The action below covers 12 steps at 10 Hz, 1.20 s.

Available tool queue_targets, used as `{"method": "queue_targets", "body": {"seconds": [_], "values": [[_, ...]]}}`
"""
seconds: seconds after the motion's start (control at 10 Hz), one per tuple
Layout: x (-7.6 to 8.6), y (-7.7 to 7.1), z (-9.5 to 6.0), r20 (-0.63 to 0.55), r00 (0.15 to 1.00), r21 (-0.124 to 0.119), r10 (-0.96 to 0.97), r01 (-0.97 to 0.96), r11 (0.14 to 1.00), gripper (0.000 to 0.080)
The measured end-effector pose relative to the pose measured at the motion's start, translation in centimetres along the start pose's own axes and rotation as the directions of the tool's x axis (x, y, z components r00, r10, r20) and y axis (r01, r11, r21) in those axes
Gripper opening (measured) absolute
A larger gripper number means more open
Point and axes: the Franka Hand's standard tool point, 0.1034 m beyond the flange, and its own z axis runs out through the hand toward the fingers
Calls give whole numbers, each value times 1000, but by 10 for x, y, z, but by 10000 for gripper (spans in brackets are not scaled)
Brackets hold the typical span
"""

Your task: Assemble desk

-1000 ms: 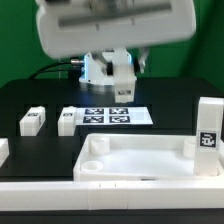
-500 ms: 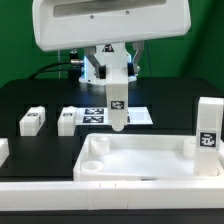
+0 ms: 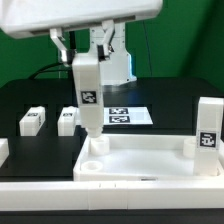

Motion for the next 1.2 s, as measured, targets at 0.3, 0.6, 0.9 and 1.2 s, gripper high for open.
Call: {"method": "queue_targets", "body": {"seconds": [0.3, 0.6, 0.9, 1.2], "values": [[-3, 0, 2, 17, 1000, 6, 2, -2, 1000, 291], [7, 12, 6, -73, 997, -56, -17, 13, 998, 291], [26, 27, 0, -152, 988, -95, -8, -6, 995, 291], [25, 26, 1, -150, 989, -95, -7, -7, 995, 291]]}}
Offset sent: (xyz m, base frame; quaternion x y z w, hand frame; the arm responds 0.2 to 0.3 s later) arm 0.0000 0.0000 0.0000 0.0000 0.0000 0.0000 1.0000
